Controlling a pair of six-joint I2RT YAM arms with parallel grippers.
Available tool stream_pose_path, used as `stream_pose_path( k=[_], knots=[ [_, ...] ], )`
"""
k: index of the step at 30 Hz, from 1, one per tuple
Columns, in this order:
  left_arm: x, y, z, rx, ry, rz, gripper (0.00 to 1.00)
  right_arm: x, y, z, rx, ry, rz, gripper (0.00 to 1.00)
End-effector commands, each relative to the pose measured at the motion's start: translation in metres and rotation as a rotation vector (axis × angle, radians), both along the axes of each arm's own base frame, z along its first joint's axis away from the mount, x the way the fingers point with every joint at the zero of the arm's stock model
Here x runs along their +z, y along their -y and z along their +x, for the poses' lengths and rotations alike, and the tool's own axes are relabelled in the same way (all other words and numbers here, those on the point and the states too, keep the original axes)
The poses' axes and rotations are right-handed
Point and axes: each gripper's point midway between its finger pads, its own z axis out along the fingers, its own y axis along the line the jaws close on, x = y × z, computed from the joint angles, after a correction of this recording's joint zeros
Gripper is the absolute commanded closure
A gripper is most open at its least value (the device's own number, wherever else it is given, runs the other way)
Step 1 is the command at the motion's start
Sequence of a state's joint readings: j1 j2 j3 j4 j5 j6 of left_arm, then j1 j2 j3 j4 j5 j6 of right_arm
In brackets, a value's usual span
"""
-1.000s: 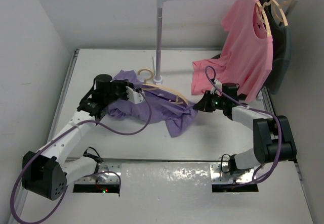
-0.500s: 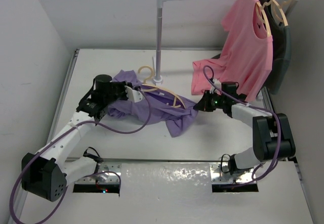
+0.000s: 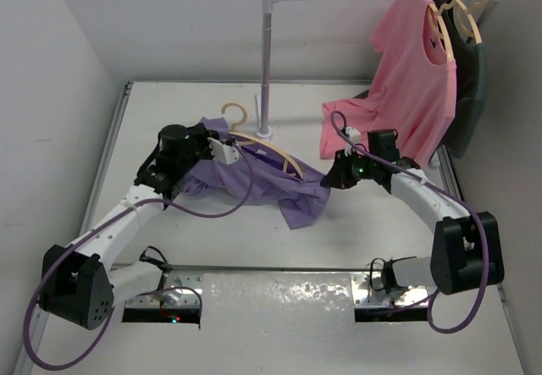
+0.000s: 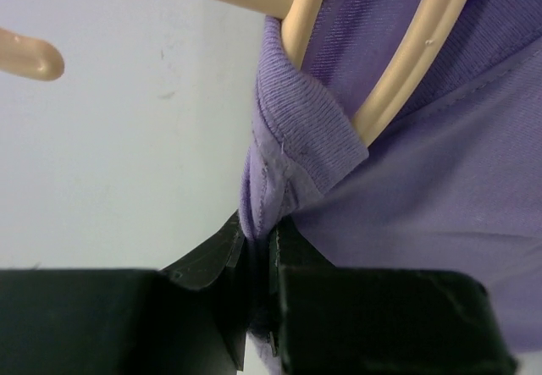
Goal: Place the t-shirt on the hanger
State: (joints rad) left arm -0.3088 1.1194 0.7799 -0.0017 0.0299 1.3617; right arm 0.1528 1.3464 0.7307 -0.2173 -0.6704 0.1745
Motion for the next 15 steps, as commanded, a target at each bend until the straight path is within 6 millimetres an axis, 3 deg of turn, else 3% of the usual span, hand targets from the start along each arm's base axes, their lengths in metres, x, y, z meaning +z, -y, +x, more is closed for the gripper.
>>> stream_pose_path(
  k=[1,6,7,9,11,12,15],
  knots=[
    [0.046,-0.035,0.012,0.158,0.211,0.063,1.00,0.002,-0.003,-0.029,0.108,-0.064,-0.034,1.00],
    [0.034,-0.015,-0.002,0.043,0.162,0.089,1.00,0.037,-0.021,-0.018,0.117,-0.009,0.034,1.00],
    [0.019,-0.002,-0.012,-0.018,0.101,0.102,1.00,0.045,-0.028,-0.016,0.125,0.006,0.060,1.00],
    [0.002,0.011,-0.024,-0.056,0.077,0.144,1.00,0.073,-0.045,-0.006,0.136,0.073,0.125,1.00],
    [-0.003,0.016,-0.029,-0.068,0.085,0.132,1.00,0.096,-0.055,0.002,0.138,0.126,0.156,1.00],
    [-0.008,0.018,-0.031,-0.069,0.052,0.112,1.00,0.099,-0.058,0.004,0.137,0.134,0.152,1.00],
    [0.003,0.035,-0.034,-0.084,-0.047,-0.062,1.00,0.094,-0.066,0.005,0.137,0.134,0.119,1.00]
  ],
)
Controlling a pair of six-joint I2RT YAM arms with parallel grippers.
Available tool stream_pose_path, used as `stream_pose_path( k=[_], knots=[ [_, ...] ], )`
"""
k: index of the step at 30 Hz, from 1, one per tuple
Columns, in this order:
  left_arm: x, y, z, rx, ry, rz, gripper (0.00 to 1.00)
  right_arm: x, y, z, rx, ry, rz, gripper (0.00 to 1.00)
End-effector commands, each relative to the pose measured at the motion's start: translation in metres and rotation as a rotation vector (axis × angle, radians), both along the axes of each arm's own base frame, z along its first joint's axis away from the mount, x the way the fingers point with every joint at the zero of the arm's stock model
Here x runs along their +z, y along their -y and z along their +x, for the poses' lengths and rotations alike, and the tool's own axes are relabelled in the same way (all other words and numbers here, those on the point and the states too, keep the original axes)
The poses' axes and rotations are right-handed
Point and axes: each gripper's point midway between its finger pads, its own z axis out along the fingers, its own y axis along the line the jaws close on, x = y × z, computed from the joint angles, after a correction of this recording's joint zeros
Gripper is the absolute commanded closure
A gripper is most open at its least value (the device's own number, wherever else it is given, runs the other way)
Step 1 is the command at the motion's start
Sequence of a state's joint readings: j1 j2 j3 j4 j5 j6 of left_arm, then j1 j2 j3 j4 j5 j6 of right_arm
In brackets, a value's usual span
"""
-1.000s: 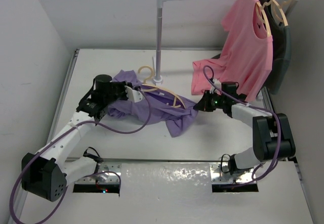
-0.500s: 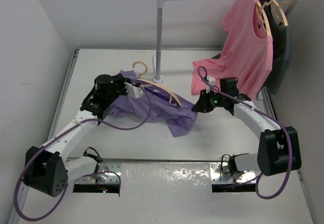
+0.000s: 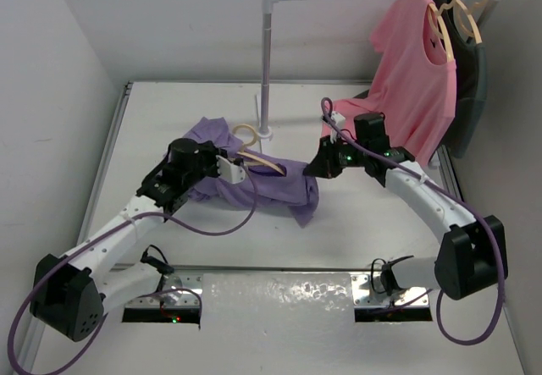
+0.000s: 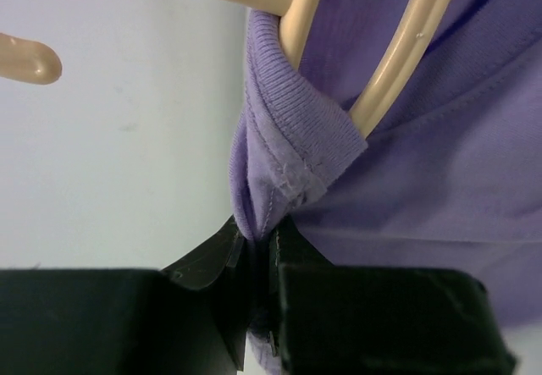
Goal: Place the t-shirt on the hanger
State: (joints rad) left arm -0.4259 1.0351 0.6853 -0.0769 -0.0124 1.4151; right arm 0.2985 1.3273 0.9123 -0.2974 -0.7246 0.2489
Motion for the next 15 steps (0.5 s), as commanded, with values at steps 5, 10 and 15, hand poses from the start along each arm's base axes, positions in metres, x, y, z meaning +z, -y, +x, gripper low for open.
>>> stream_pose_path(
  k=[5,10,15],
  knots=[
    [0.047,0.049,-0.021,-0.083,-0.147,-0.307,1.00,0.014,-0.029,0.019,-0.042,0.027,0.066,0.61],
    [0.036,0.057,-0.036,-0.128,-0.203,-0.299,1.00,0.033,-0.011,0.025,0.013,0.142,-0.109,0.01],
    [0.035,0.065,-0.042,-0.168,-0.219,-0.311,1.00,0.069,-0.014,0.018,0.131,0.417,-0.234,0.01]
  ],
)
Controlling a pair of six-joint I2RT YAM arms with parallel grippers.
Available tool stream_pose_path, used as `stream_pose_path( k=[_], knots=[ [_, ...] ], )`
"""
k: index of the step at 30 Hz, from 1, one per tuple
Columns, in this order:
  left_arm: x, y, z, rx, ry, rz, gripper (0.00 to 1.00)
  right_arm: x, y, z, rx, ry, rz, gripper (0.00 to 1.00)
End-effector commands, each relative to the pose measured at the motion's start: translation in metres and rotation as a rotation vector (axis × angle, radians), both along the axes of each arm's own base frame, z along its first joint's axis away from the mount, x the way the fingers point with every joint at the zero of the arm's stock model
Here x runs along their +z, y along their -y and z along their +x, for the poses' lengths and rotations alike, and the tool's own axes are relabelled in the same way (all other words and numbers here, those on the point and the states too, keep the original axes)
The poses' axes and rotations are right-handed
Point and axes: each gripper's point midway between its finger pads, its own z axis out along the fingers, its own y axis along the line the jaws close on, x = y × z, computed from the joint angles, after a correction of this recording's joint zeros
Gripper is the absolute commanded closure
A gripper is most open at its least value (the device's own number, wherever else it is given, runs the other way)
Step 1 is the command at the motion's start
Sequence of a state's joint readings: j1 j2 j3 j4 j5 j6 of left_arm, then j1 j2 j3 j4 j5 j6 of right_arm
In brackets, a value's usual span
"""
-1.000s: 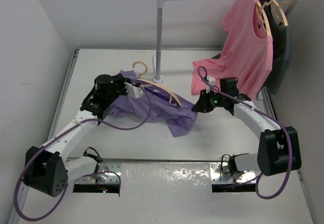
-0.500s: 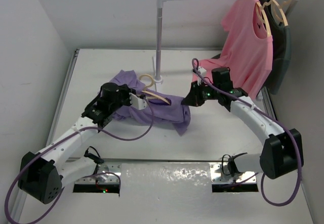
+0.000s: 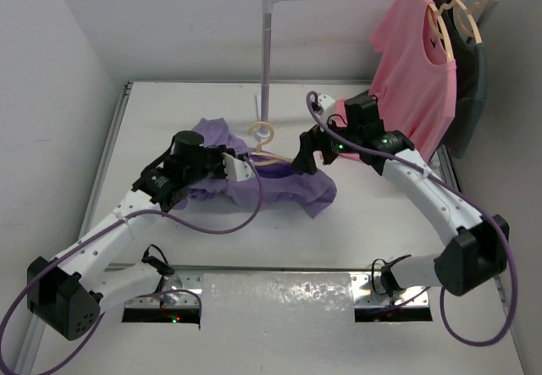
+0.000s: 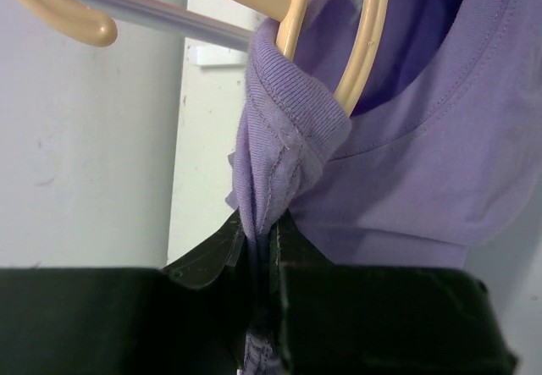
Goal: Place the t-shirt on the hanger
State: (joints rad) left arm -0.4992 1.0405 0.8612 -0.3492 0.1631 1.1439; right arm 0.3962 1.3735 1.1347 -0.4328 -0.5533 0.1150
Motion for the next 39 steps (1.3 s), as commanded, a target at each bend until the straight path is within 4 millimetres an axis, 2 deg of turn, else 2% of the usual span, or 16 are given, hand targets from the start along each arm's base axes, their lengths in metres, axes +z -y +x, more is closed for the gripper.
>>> stream_pose_path(
  k=[1,4,6,8,14,19,20,22,23,25,28,29,30,31,32,39],
  knots=[
    [0.026,0.017,-0.005,-0.057,0.031,-0.094,1.00,0.034,-0.003,-0.009,0.130,0.260,-0.108,0.01],
    [0.029,0.025,-0.010,-0.098,0.004,-0.108,1.00,0.027,-0.004,0.000,0.171,0.318,-0.168,0.02],
    [0.029,0.029,-0.015,-0.127,-0.021,-0.115,1.00,0.019,-0.009,-0.001,0.239,0.317,-0.198,0.09],
    [0.030,0.030,-0.018,-0.136,-0.036,-0.121,1.00,0.004,-0.024,-0.005,0.320,0.260,-0.194,0.14],
    [0.039,0.032,-0.022,-0.138,-0.034,-0.160,1.00,0.002,-0.055,0.000,0.397,0.204,-0.085,0.24],
    [0.043,0.029,-0.021,-0.121,-0.014,-0.159,1.00,-0.009,-0.074,-0.011,0.449,0.080,0.018,0.54],
    [0.044,0.029,-0.020,-0.116,-0.012,-0.164,1.00,-0.013,-0.075,-0.010,0.445,0.083,0.027,0.73],
    [0.044,0.029,-0.021,-0.117,-0.023,-0.167,1.00,-0.011,-0.076,-0.014,0.430,0.075,0.053,1.00],
    [0.043,0.030,-0.022,-0.117,-0.033,-0.168,1.00,-0.013,-0.076,-0.016,0.417,0.071,0.071,1.00],
    [0.037,0.030,-0.026,-0.120,-0.091,-0.158,1.00,-0.003,-0.071,-0.018,0.396,0.094,0.092,1.00],
    [0.026,0.030,-0.033,-0.115,-0.234,-0.167,1.00,-0.010,-0.047,-0.020,0.310,0.105,0.049,1.00],
    [0.026,0.029,-0.033,-0.107,-0.267,-0.183,1.00,-0.023,-0.036,-0.026,0.285,0.087,0.022,1.00],
    [0.018,0.024,-0.032,-0.074,-0.336,-0.191,1.00,-0.025,-0.029,-0.027,0.262,0.096,0.009,1.00],
    [0.025,0.024,-0.030,-0.069,-0.349,-0.211,1.00,-0.017,-0.019,-0.030,0.235,0.134,0.007,1.00],
    [0.025,0.025,-0.031,-0.080,-0.382,-0.231,1.00,-0.030,-0.009,-0.035,0.206,0.127,-0.025,1.00],
    [0.013,0.025,-0.031,-0.083,-0.475,-0.230,0.99,-0.021,0.029,-0.055,0.089,0.225,-0.107,1.00]
  ],
)
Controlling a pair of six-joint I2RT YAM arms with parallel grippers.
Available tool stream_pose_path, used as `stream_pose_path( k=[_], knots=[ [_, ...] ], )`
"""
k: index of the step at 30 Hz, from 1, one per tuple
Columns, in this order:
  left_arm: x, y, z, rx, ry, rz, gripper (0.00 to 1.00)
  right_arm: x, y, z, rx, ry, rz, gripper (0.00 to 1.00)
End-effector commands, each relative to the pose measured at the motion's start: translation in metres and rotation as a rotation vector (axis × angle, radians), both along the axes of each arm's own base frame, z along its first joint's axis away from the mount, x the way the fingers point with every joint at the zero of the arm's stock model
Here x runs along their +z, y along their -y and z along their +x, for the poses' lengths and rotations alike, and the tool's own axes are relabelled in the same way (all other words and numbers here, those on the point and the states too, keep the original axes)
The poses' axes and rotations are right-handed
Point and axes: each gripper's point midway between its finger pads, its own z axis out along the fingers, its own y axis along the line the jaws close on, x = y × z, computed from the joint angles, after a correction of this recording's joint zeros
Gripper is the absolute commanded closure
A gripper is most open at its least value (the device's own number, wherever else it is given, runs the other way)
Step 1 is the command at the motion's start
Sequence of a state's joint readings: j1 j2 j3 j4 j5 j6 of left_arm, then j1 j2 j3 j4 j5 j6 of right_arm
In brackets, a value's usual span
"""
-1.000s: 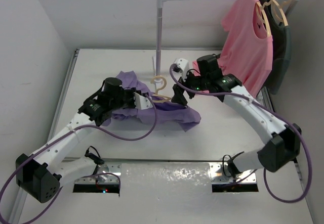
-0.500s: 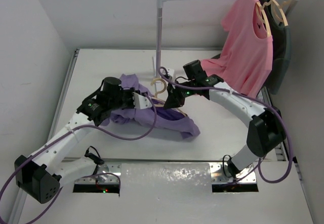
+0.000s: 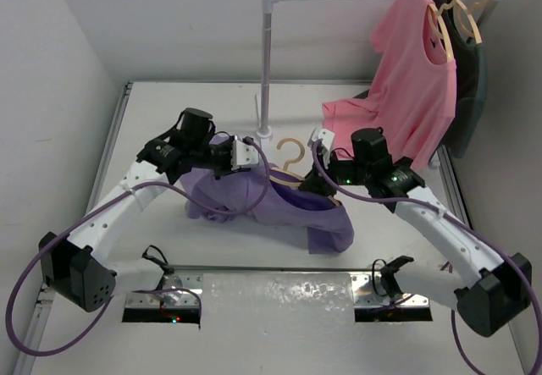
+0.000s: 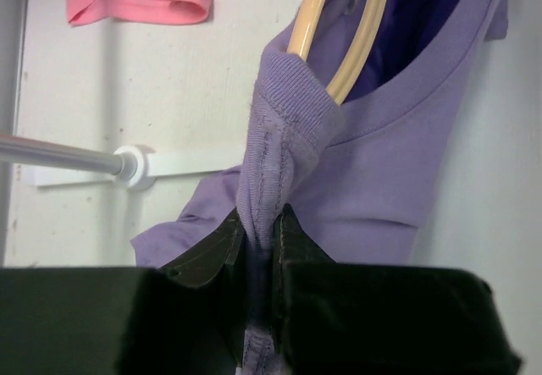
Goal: Place the t-shirt on the hanger
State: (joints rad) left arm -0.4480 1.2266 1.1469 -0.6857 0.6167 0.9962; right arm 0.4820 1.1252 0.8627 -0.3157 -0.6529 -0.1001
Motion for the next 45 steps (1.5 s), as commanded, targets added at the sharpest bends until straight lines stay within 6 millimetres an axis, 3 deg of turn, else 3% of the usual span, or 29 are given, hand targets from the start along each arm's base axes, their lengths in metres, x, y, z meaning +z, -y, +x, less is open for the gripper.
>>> stream_pose_path(
  k=[1,4,8,11,15,18,19,22,24,26,27,28,31,34,36,37,38,45],
  knots=[
    [0.006,-0.026,0.010,0.135,-0.062,0.012,0.97,-0.015,0.043,0.008,-0.193,0.002,-0.134,1.00],
    [0.011,-0.024,0.013,0.138,-0.064,0.001,0.95,-0.014,0.055,0.003,-0.223,0.023,-0.167,1.00],
    [0.013,-0.020,0.004,0.093,-0.092,-0.005,0.71,-0.009,0.060,-0.003,-0.234,0.043,-0.161,1.00],
    [0.003,-0.024,-0.005,0.067,-0.126,0.030,0.69,0.001,0.066,-0.003,-0.258,0.071,-0.175,1.00],
    [-0.012,-0.038,-0.001,0.101,-0.170,0.071,0.69,0.014,0.075,-0.001,-0.294,0.119,-0.196,1.00],
    [-0.010,-0.038,0.006,0.116,-0.161,0.061,0.64,0.019,0.084,0.001,-0.318,0.134,-0.238,1.00],
    [-0.008,-0.036,0.007,0.112,-0.155,0.052,0.54,0.024,0.083,-0.001,-0.305,0.139,-0.236,1.00],
    [-0.003,-0.028,0.017,0.123,-0.146,0.006,0.42,0.043,0.074,-0.005,-0.253,0.162,-0.181,1.00],
    [-0.013,-0.025,0.022,0.109,-0.163,0.013,0.34,0.063,0.069,-0.007,-0.229,0.195,-0.141,1.00],
    [-0.032,-0.025,0.024,0.091,-0.216,0.036,0.30,0.069,0.071,-0.009,-0.225,0.199,-0.154,1.00],
    [-0.035,-0.021,0.023,0.074,-0.242,0.022,0.26,0.075,0.072,-0.010,-0.224,0.208,-0.161,1.00],
    [-0.039,-0.020,0.024,0.070,-0.264,0.014,0.15,0.076,0.073,-0.010,-0.225,0.212,-0.164,1.00],
    [-0.045,-0.024,0.042,0.092,-0.291,-0.028,0.07,0.080,0.071,-0.011,-0.213,0.213,-0.158,1.00],
    [-0.046,-0.018,0.047,0.035,-0.256,-0.047,0.25,0.083,0.068,-0.014,-0.195,0.212,-0.141,1.00],
    [-0.042,-0.012,0.049,0.023,-0.256,-0.079,0.50,0.084,0.068,-0.015,-0.191,0.216,-0.142,1.00],
    [-0.042,-0.011,0.051,0.034,-0.263,-0.085,0.89,0.083,0.070,-0.016,-0.192,0.213,-0.148,1.00],
    [-0.042,-0.013,0.053,0.049,-0.264,-0.087,1.00,0.083,0.071,-0.017,-0.193,0.211,-0.153,1.00],
    [-0.062,-0.051,0.061,0.139,-0.278,-0.070,1.00,0.085,0.087,-0.020,-0.233,0.222,-0.224,1.00]
  ],
)
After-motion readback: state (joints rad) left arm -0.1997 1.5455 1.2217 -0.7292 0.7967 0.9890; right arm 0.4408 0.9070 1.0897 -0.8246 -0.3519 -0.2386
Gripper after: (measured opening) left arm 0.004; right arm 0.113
